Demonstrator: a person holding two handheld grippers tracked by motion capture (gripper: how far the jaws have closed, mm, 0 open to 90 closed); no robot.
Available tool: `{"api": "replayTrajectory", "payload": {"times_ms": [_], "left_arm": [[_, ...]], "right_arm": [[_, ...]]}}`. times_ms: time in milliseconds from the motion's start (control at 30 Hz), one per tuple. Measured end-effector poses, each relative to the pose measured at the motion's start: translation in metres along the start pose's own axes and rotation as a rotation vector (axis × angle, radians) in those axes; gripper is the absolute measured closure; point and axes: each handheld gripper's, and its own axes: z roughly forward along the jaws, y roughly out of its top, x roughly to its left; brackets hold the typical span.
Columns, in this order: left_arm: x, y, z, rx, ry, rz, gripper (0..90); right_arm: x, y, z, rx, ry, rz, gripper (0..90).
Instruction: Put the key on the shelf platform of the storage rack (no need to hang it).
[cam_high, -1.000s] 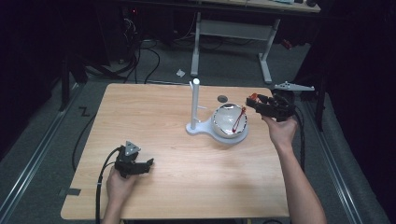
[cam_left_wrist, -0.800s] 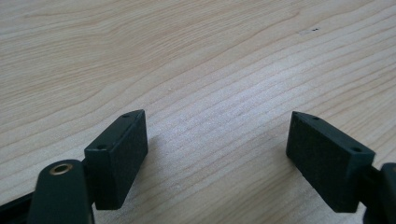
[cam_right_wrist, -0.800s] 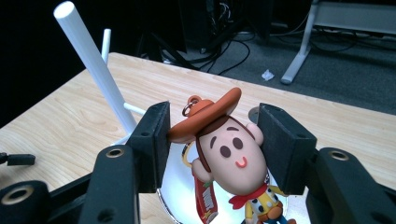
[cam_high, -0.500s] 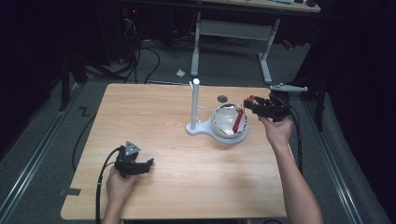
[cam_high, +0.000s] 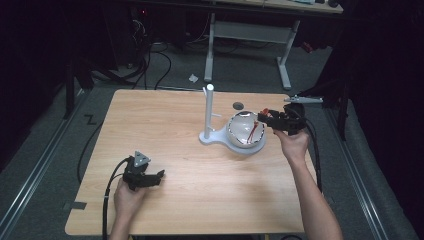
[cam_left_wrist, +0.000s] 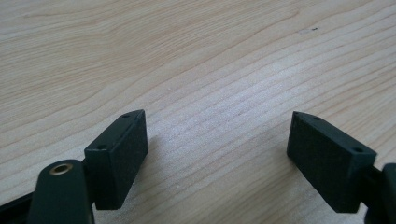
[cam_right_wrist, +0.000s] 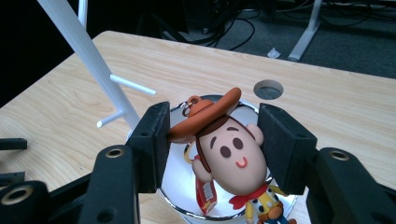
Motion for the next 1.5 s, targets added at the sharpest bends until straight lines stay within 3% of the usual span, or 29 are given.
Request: {"api": "replayTrajectory", "payload": {"times_ms": [233, 333, 1033, 1500], "left_arm": [[0.000, 0.000, 0.000, 0.001, 0.000, 0.001, 20.7], [0.000, 0.000, 0.000, 0.000, 0.000, 0.000, 20.7], [0.000, 0.000, 0.000, 0.002, -0.001, 0.001, 20.9], [0.000, 0.000, 0.000, 0.002, -0.001, 0.001, 20.9]], "right_arm": [[-0.002, -0.006, 0.009, 0.019, 0.016, 0.015, 46.2], [0.000, -0.009, 0.010, 0.008, 0.022, 0.002, 46.2], [0.012, -0.016, 0.035, 0.069, 0.047, -0.028, 46.2], [0.015, -0.021, 0.053, 0.093, 0.071, -0.017, 46.0]]}}
